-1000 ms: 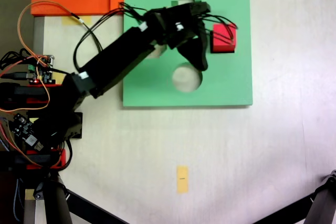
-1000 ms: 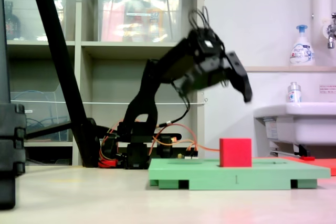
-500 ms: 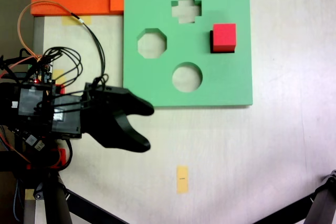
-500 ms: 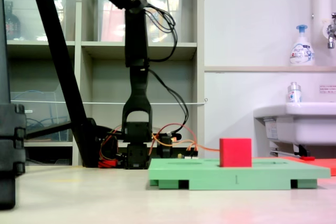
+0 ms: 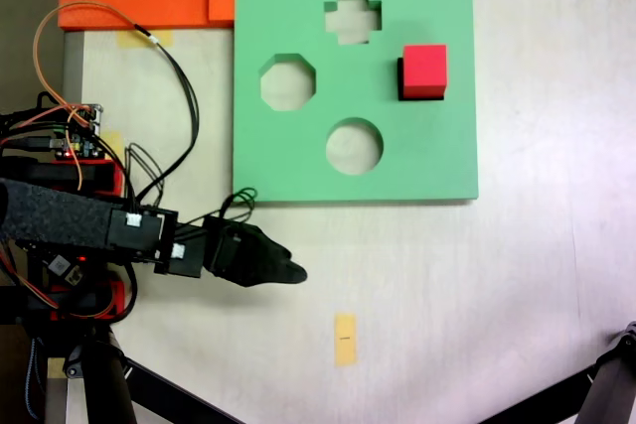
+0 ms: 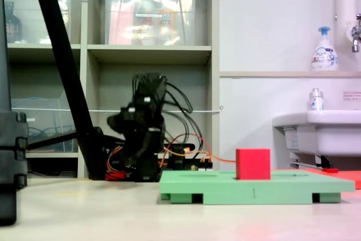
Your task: Put the square block into the corresponding hole
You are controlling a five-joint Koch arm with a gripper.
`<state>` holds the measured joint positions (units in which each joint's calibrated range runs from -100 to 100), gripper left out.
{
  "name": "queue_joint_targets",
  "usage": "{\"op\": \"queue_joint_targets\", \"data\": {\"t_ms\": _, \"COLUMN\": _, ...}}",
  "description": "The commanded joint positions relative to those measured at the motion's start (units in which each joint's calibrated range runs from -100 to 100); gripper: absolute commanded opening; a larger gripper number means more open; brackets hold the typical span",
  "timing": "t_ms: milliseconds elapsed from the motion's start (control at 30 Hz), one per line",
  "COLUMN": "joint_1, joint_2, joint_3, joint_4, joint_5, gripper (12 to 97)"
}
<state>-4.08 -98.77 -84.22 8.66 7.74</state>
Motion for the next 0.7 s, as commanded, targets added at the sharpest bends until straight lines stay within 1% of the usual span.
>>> {"op": "queue_joint_targets", "data": {"t_ms": 0, "joint_1": 1.0, "joint_2": -1.2, "joint_3": -6.2, "joint_4": 6.5, "joint_5": -2.6, "gripper": 54.8}}
{"op": "queue_joint_targets", "data": {"t_ms": 133, "joint_1": 1.1, "joint_2": -1.2, "joint_3": -15.8, "joint_4": 6.9, "joint_5": -3.6, "gripper": 54.6}}
{"op": "queue_joint_targets", "data": {"t_ms": 233, "joint_1": 1.4, "joint_2": -1.2, "joint_3": -15.8, "joint_4": 10.0, "joint_5": -4.6, "gripper": 54.4}}
{"op": "queue_joint_targets", "data": {"t_ms": 367, "joint_1": 1.6, "joint_2": -1.2, "joint_3": -15.8, "joint_4": -2.5, "joint_5": -4.6, "gripper": 54.0}}
{"op": "queue_joint_targets", "data": {"t_ms": 533, "joint_1": 1.9, "joint_2": -1.2, "joint_3": -15.8, "joint_4": -5.7, "joint_5": -4.6, "gripper": 54.0}}
{"op": "queue_joint_targets", "data": {"t_ms": 600, "joint_1": 2.5, "joint_2": -1.2, "joint_3": -15.8, "joint_4": -5.1, "joint_5": -4.5, "gripper": 54.2}}
{"op": "queue_joint_targets", "data": {"t_ms": 667, "joint_1": 2.1, "joint_2": -1.2, "joint_3": -15.8, "joint_4": 0.1, "joint_5": -4.6, "gripper": 53.9}}
